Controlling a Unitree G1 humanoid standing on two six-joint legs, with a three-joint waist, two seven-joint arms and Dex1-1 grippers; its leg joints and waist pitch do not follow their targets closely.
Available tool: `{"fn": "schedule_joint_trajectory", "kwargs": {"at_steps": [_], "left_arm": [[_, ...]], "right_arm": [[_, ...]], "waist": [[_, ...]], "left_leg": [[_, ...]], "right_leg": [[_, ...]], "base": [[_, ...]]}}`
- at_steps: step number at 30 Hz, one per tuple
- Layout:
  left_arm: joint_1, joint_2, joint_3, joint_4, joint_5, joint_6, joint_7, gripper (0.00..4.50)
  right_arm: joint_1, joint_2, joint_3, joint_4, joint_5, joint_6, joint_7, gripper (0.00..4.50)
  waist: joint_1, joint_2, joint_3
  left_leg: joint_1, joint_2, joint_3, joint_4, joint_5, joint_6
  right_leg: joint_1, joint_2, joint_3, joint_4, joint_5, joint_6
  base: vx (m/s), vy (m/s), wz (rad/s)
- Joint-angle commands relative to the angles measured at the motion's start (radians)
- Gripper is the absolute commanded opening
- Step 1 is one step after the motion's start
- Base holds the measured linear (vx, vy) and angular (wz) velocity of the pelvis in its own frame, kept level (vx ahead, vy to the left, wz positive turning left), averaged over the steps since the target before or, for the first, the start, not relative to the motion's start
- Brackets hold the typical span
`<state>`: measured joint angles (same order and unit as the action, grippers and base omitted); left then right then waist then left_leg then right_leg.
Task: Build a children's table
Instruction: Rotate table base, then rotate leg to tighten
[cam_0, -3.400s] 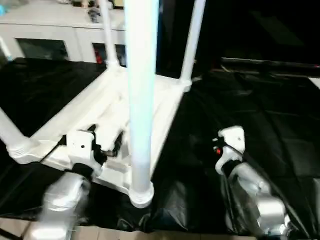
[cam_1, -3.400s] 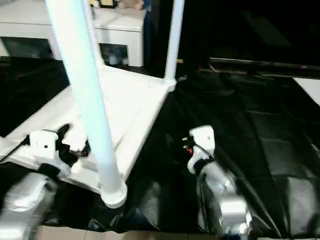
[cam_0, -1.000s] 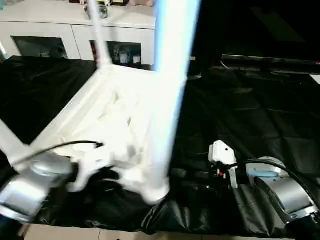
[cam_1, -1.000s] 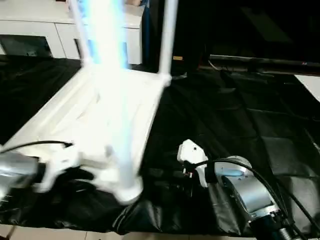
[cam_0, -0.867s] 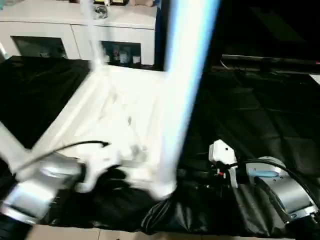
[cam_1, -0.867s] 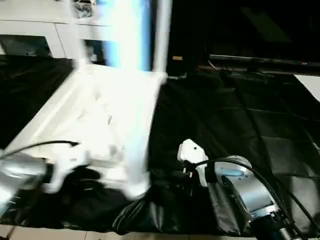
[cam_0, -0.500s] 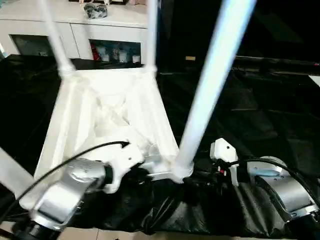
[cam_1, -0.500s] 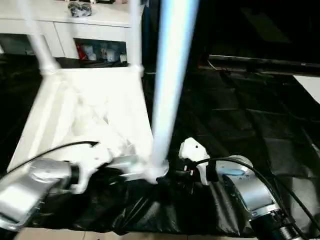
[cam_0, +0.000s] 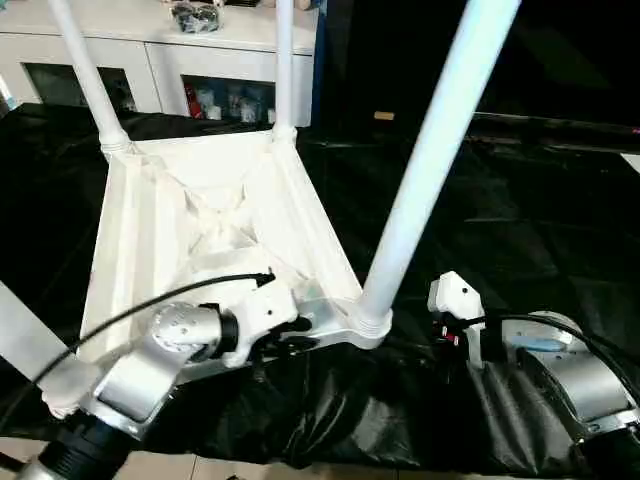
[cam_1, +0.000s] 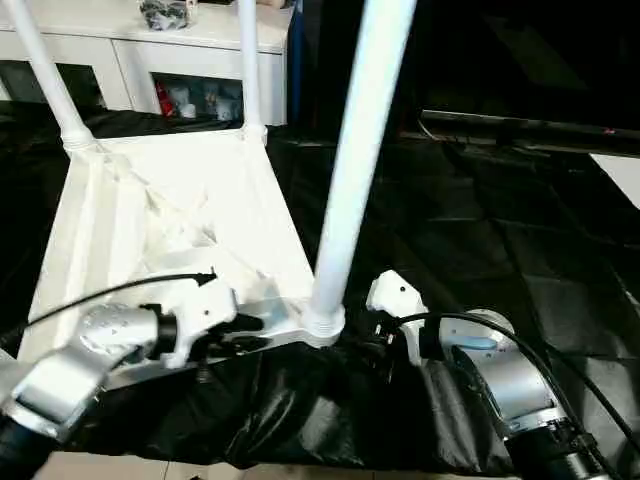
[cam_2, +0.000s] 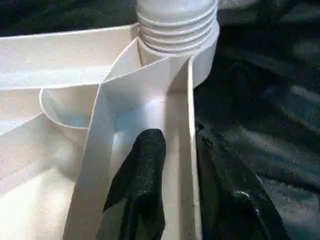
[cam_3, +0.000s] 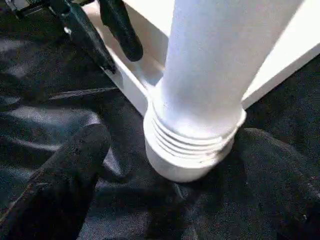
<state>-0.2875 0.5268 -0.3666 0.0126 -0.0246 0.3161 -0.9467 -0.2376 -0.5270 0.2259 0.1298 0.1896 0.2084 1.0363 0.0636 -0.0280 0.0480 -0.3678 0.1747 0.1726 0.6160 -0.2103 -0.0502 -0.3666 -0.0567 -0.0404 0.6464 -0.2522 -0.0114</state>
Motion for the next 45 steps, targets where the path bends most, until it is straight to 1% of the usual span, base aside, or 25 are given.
{"fn": "schedule_joint_trajectory", "kwargs": {"at_steps": [1,2,4,5,8,9,10,12,15,16,17,19,21,22,23,25,27,28,30,31,32,35,36,41,45], "left_arm": [[-0.016,0.012,0.020,0.030,0.001,-0.002,-0.006,1.20],[-0.016,0.012,0.020,0.030,0.001,-0.002,-0.006,1.20],[-0.014,0.012,0.029,0.044,-0.012,0.000,-0.008,1.20],[-0.013,0.010,0.033,0.048,-0.018,0.000,-0.010,0.91],[-0.011,0.004,0.040,0.063,-0.042,-0.005,-0.028,0.81],[-0.009,0.005,0.039,0.064,-0.047,-0.002,-0.035,0.72],[-0.006,0.005,0.039,0.066,-0.049,-0.002,-0.039,0.47],[0.000,0.008,0.037,0.063,-0.057,0.012,-0.054,0.40],[0.006,0.018,0.030,0.057,-0.062,0.027,-0.065,0.06],[0.010,0.026,0.021,0.054,-0.049,0.025,-0.062,0.01],[0.010,0.027,0.020,0.054,-0.049,0.025,-0.062,0.01],[0.012,0.043,0.001,0.057,-0.027,0.023,-0.068,0.01],[0.013,0.041,0.002,0.059,-0.028,0.022,-0.068,0.01],[0.013,0.039,0.004,0.059,-0.030,0.023,-0.069,0.01],[0.013,0.037,0.006,0.058,-0.031,0.024,-0.070,0.01],[0.012,0.034,0.010,0.057,-0.033,0.023,-0.071,0.01],[0.012,0.032,0.012,0.057,-0.036,0.022,-0.069,0.00],[0.010,0.028,0.018,0.057,-0.046,0.026,-0.068,0.00],[0.009,0.027,0.019,0.057,-0.049,0.026,-0.067,0.00],[0.009,0.026,0.021,0.057,-0.053,0.027,-0.066,0.00],[0.008,0.026,0.021,0.057,-0.056,0.029,-0.067,0.00],[0.011,0.027,0.022,0.053,-0.060,0.033,-0.070,0.00],[0.011,0.029,0.023,0.052,-0.061,0.034,-0.071,0.00],[0.016,0.033,0.027,0.048,-0.064,0.036,-0.075,0.00],[0.025,0.029,0.044,0.043,-0.069,0.042,-0.057,0.00]], "right_arm": [[0.000,-0.008,-0.011,-0.009,0.001,-0.002,0.001,4.50],[0.000,-0.008,-0.011,-0.009,0.001,-0.002,0.001,4.50],[0.003,-0.008,-0.014,-0.012,0.003,-0.003,0.001,4.50],[0.004,-0.008,-0.014,-0.013,0.004,-0.003,0.000,4.50],[0.002,-0.004,-0.020,-0.009,0.004,-0.007,-0.007,4.50],[0.001,-0.001,-0.022,-0.006,0.005,-0.009,-0.010,4.50],[-0.002,0.003,-0.022,-0.003,0.004,-0.012,-0.013,4.50],[-0.015,0.018,-0.020,0.016,-0.009,-0.023,-0.036,4.50],[-0.037,0.041,-0.015,0.046,-0.026,-0.033,-0.067,4.50],[-0.060,0.062,-0.008,0.077,-0.040,-0.040,-0.089,4.50],[-0.061,0.064,-0.008,0.079,-0.040,-0.040,-0.090,4.50],[-0.093,0.091,0.005,0.123,-0.059,-0.046,-0.115,4.50],[-0.107,0.103,0.011,0.144,-0.066,-0.056,-0.122,4.50],[-0.112,0.107,0.012,0.150,-0.067,-0.059,-0.123,4.50],[-0.120,0.113,0.013,0.162,-0.071,-0.058,-0.131,4.50],[-0.138,0.129,0.013,0.189,-0.069,-0.059,-0.134,4.50],[-0.144,0.134,0.013,0.199,-0.070,-0.063,-0.132,4.21],[-0.156,0.143,0.013,0.217,-0.075,-0.071,-0.131,4.21],[-0.160,0.146,0.014,0.226,-0.073,-0.074,-0.125,3.98],[-0.164,0.147,0.017,0.233,-0.071,-0.077,-0.117,3.98],[-0.167,0.149,0.020,0.240,-0.069,-0.077,-0.108,3.83],[-0.169,0.152,0.022,0.248,-0.069,-0.079,-0.102,3.68],[-0.171,0.154,0.021,0.252,-0.069,-0.080,-0.101,3.53],[-0.178,0.161,0.021,0.267,-0.072,-0.085,-0.101,3.10],[-0.191,0.180,0.018,0.311,-0.077,-0.102,-0.120,2.81]], "waist": [[0.007,0.011,-0.050],[0.006,0.008,-0.050],[0.006,0.008,-0.049],[0.006,0.008,-0.048],[0.005,0.007,-0.046],[0.005,0.007,-0.046],[0.004,0.008,-0.045],[0.003,0.007,-0.045],[-0.002,0.007,-0.049],[-0.002,0.007,-0.050],[-0.005,0.008,-0.051],[-0.006,0.007,-0.050],[-0.004,0.008,-0.047],[-0.002,0.009,-0.047],[-0.002,0.007,-0.047],[-0.004,0.008,-0.047],[-0.003,0.009,-0.046],[-0.004,0.008,-0.047],[-0.004,0.008,-0.047],[-0.005,0.009,-0.047],[-0.004,0.005,-0.046],[-0.004,0.006,-0.046],[-0.004,0.004,-0.046],[-0.005,0.005,-0.045],[-0.010,0.005,-0.044]], "left_leg": [[0.011,0.061,-0.025,-0.082,-0.122,0.045],[0.011,0.061,-0.024,-0.083,-0.123,0.045],[0.010,0.061,-0.024,-0.083,-0.128,0.044],[0.011,0.061,-0.024,-0.083,-0.132,0.044],[0.013,0.062,-0.024,-0.085,-0.156,0.037],[0.013,0.062,-0.024,-0.086,-0.158,0.036],[0.013,0.063,-0.024,-0.087,-0.168,0.031],[0.012,0.063,-0.025,-0.088,-0.167,0.029],[0.010,0.061,-0.024,-0.085,-0.129,0.031],[0.010,0.060,-0.024,-0.085,-0.124,0.034],[0.009,0.059,-0.024,-0.083,-0.108,0.037],[0.010,0.059,-0.023,-0.082,-0.107,0.044],[0.012,0.060,-0.021,-0.083,-0.125,0.041],[0.012,0.061,-0.021,-0.085,-0.136,0.031],[0.012,0.062,-0.022,-0.086,-0.138,0.029],[0.013,0.061,-0.022,-0.087,-0.146,0.023],[0.014,0.062,-0.022,-0.088,-0.156,0.019],[0.012,0.061,-0.022,-0.088,-0.150,0.018],[0.012,0.061,-0.023,-0.089,-0.147,0.019],[0.013,0.061,-0.023,-0.088,-0.147,0.019],[0.013,0.061,-0.022,-0.088,-0.148,0.021],[0.011,0.061,-0.022,-0.089,-0.144,0.022],[0.010,0.061,-0.022,-0.089,-0.143,0.023],[0.011,0.062,-0.023,-0.091,-0.157,0.021],[0.008,0.061,-0.024,-0.093,-0.166,0.016]], "right_leg": [[0.033,-0.088,0.050,-0.079,-0.005,-0.235],[0.033,-0.088,0.050,-0.080,0.001,-0.237],[0.034,-0.088,0.050,-0.079,0.008,-0.245],[0.033,-0.088,0.050,-0.079,0.004,-0.246],[0.032,-0.089,0.051,-0.084,-0.040,-0.245],[0.031,-0.089,0.051,-0.084,-0.046,-0.244],[0.031,-0.089,0.051,-0.086,-0.061,-0.241],[0.031,-0.090,0.052,-0.086,-0.065,-0.239],[0.033,-0.088,0.051,-0.079,-0.010,-0.247],[0.033,-0.088,0.050,-0.078,-0.001,-0.249],[0.034,-0.088,0.050,-0.075,0.021,-0.255],[0.033,-0.087,0.050,-0.074,0.028,-0.261],[0.031,-0.089,0.051,-0.080,-0.004,-0.258],[0.032,-0.089,0.051,-0.081,-0.026,-0.254],[0.032,-0.088,0.051,-0.081,-0.031,-0.251],[0.031,-0.088,0.051,-0.081,-0.042,-0.250],[0.030,-0.089,0.052,-0.083,-0.056,-0.245],[0.030,-0.089,0.052,-0.081,-0.046,-0.247],[0.031,-0.089,0.052,-0.081,-0.041,-0.246],[0.031,-0.088,0.051,-0.080,-0.038,-0.247],[0.030,-0.089,0.051,-0.081,-0.043,-0.248],[0.032,-0.089,0.052,-0.081,-0.048,-0.243],[0.031,-0.090,0.052,-0.082,-0.049,-0.242],[0.030,-0.090,0.052,-0.084,-0.075,-0.239],[0.030,-0.091,0.051,-0.086,-0.102,-0.237]], "base": [[0.000,0.000,0.00],[0.000,0.000,0.00],[0.000,0.000,0.00],[0.000,0.000,0.00],[0.000,0.000,0.00],[0.000,0.000,0.00],[0.000,0.000,0.00],[0.000,0.000,0.00],[0.000,0.000,0.00],[0.000,0.000,0.00],[0.000,0.000,0.00],[0.000,0.000,0.00],[0.000,0.000,0.00],[0.000,0.000,0.00],[0.000,0.000,0.00],[0.000,0.000,0.00],[0.000,0.000,0.00],[0.000,0.000,0.00],[0.000,0.000,0.00],[0.000,0.000,0.00],[0.000,0.000,0.00],[0.000,0.000,0.00],[0.000,0.000,0.00],[0.000,0.000,0.00],[0.000,0.000,0.00]]}}
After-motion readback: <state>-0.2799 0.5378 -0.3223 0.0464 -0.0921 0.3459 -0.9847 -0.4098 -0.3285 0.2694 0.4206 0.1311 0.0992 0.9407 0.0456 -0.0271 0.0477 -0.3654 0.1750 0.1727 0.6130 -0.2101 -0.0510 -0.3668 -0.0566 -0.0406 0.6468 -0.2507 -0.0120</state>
